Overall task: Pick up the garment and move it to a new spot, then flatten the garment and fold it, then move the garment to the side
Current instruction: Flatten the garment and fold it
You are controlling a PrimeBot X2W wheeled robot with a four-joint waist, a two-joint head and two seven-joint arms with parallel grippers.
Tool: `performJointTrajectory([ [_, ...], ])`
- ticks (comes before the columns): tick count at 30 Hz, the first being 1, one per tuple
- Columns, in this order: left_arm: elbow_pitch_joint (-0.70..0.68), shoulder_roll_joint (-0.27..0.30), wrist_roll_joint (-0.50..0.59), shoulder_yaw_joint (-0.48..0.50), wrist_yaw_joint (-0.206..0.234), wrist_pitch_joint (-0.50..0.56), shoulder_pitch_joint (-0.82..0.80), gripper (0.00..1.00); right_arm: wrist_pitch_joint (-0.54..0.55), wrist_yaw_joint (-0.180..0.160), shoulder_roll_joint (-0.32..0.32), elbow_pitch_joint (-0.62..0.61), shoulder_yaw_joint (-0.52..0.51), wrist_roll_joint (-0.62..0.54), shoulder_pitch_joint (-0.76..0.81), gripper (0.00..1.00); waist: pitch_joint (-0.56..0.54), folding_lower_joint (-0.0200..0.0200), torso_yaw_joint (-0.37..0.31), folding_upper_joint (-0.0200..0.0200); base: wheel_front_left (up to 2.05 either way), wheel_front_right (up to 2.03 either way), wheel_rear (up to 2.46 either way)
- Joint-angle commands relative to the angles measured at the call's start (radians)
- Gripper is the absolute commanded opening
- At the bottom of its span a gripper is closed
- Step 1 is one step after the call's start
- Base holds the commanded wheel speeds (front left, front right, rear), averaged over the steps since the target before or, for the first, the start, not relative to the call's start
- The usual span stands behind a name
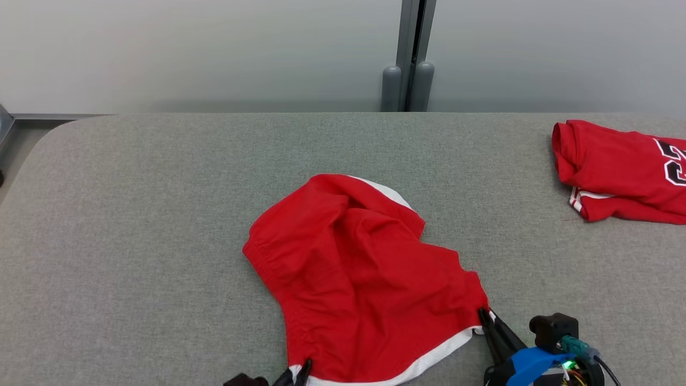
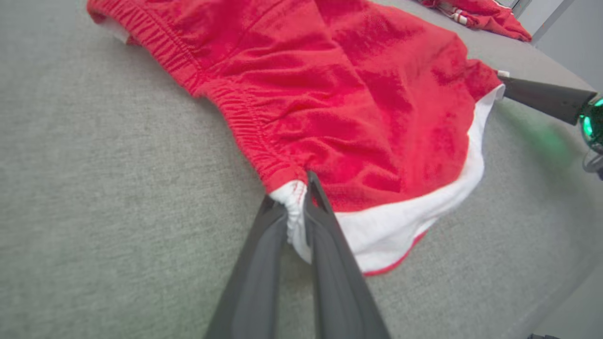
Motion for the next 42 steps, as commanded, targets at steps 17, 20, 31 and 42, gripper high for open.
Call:
performJointTrajectory([
  [17,-0.087,0.080,-0.132,0.090,-0.001,0.052,-0.632,0.00,0.036,0.000,-0.064,-0.152,0.064,0.209,-0.479,0.00,0.163,0.0000,-0.051,0.0000,0.00,0.00,0.00],
  [20,-0.030,0.095,-0.196,0.084,-0.001,0.083,-0.841,0.00,0.063,0.000,-0.061,-0.089,0.048,0.265,-0.676,0.00,0.236,0.0000,-0.066,0.0000,0.00,0.00,0.00],
  [31,0.270,0.058,-0.308,0.041,-0.001,0.058,-1.494,0.00,0.047,0.000,-0.050,0.160,-0.003,0.305,-1.311,0.00,0.376,0.0000,-0.112,0.0000,0.00,0.00,0.00],
  [42,0.311,0.085,-0.426,-0.114,-0.001,-0.048,-1.396,0.00,-0.003,0.000,-0.051,0.191,0.125,0.354,-1.201,0.00,0.349,0.0000,-0.123,0.0000,0.00,0.00,0.00],
])
